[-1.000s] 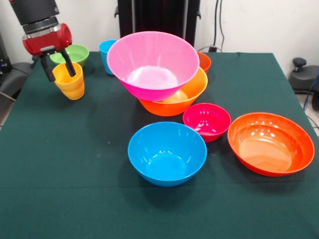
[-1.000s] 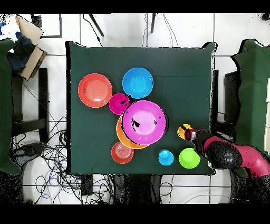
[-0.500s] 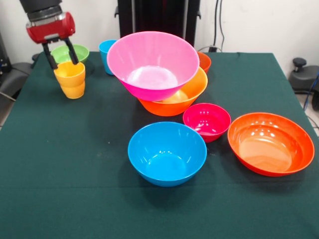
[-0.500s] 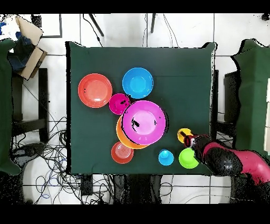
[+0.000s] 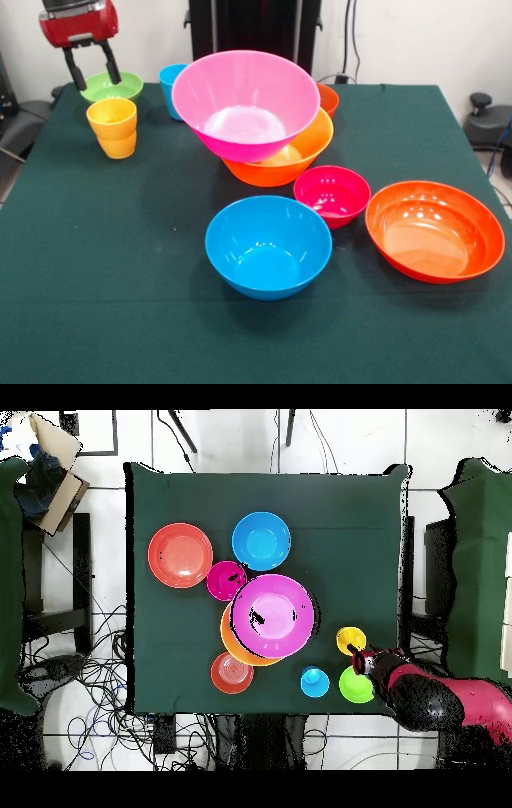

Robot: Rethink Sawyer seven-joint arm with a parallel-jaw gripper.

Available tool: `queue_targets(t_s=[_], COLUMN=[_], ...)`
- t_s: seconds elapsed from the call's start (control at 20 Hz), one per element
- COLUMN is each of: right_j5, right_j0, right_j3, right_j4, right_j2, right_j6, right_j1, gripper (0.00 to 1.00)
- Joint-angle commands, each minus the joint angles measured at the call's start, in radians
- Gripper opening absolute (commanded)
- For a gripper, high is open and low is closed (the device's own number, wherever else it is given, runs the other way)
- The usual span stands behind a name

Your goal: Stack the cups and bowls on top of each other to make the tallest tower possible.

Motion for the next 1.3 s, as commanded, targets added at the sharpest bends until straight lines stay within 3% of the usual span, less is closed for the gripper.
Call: queue_targets(t_s=[0.05,0.25,0.55,1.0,1.15,1.3], right_j5=[-0.02,-0.016,-0.029,0.016,0.011,0.033], right_j0=[0.058,0.064,0.055,0.033,0.035,0.034], right_j3=[-0.037,-0.085,-0.007,-0.148,-0.169,-0.196], right_j4=[-0.08,-0.089,-0.059,-0.075,-0.088,-0.097], right_j2=[-0.064,-0.08,-0.06,-0.069,-0.076,-0.051], right_j6=[-0.139,-0.162,-0.084,-0.252,-0.261,-0.368], right_j1=[0.044,0.103,0.001,0.161,0.193,0.245], gripper=[1.0,1.0,1.0,1.0,1.0,1.0])
